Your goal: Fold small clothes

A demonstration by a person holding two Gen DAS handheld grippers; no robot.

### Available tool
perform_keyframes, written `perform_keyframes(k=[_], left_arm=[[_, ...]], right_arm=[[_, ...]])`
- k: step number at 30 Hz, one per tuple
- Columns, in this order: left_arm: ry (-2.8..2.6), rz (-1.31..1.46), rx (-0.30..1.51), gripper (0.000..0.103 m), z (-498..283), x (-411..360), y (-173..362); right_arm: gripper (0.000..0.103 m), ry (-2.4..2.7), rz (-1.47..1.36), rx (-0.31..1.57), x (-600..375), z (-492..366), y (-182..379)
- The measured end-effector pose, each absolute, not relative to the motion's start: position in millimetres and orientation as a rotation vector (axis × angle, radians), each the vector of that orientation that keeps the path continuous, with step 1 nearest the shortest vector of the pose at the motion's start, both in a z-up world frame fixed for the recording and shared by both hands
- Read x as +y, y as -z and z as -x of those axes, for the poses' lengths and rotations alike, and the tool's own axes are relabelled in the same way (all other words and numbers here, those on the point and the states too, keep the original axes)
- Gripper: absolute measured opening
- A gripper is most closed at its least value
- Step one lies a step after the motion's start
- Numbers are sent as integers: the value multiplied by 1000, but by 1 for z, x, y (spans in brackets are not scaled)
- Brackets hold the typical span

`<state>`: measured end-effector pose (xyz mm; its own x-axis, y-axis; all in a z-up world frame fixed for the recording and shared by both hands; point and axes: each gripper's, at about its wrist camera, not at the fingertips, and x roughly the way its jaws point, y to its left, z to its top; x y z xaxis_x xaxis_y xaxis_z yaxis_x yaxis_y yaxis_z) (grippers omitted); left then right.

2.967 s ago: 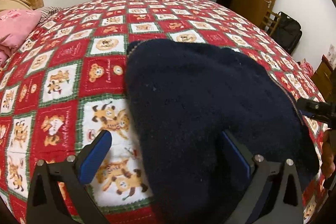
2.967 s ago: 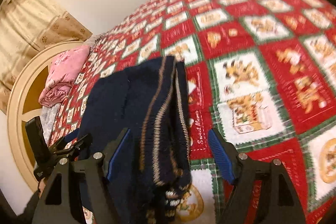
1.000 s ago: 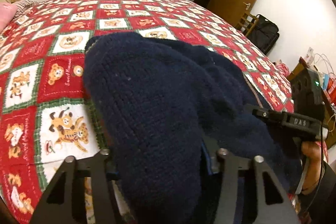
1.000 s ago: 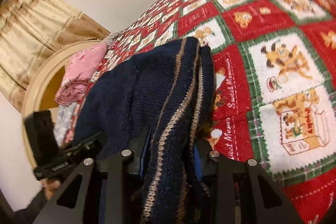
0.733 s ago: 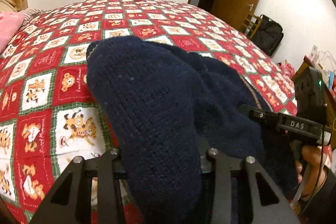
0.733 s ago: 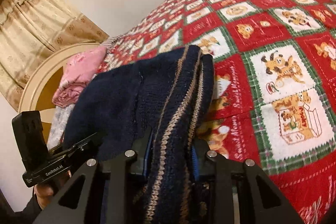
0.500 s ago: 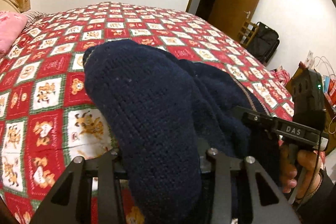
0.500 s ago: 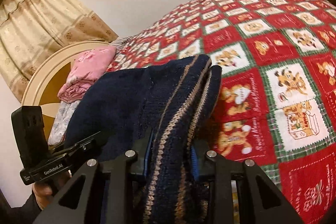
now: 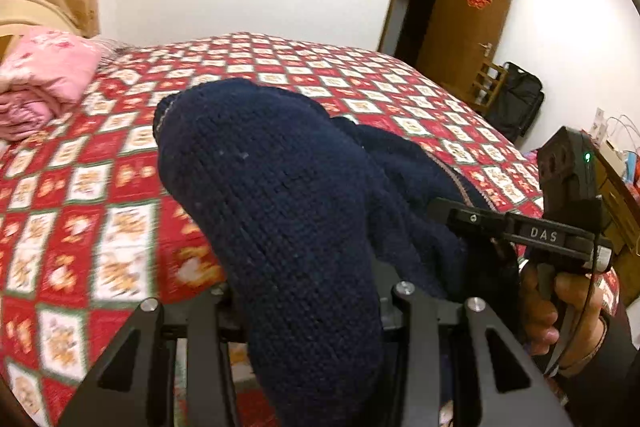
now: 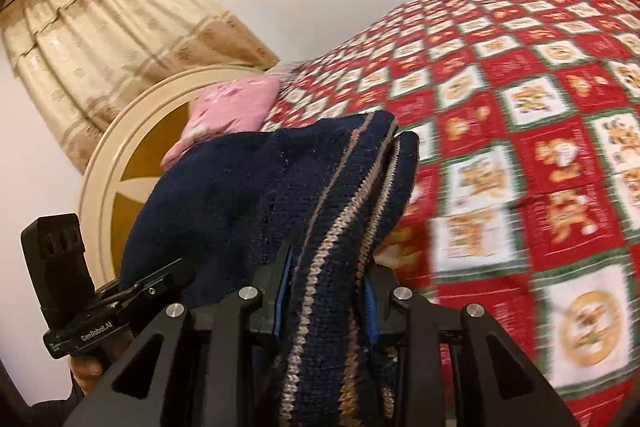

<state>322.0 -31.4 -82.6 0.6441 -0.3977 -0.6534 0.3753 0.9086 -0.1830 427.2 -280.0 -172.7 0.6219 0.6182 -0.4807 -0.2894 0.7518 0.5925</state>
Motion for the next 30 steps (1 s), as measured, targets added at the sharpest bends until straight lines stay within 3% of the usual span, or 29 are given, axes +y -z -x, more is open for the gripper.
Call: perform_keyframes(k=[18, 30], left_arm=[[234, 126, 672, 42, -258, 97, 69], [141, 184, 674, 42, -238, 160, 87]], right_arm=[[30, -765, -365, 758, -114, -397, 144], [30, -854, -302, 799, -34, -390, 146]])
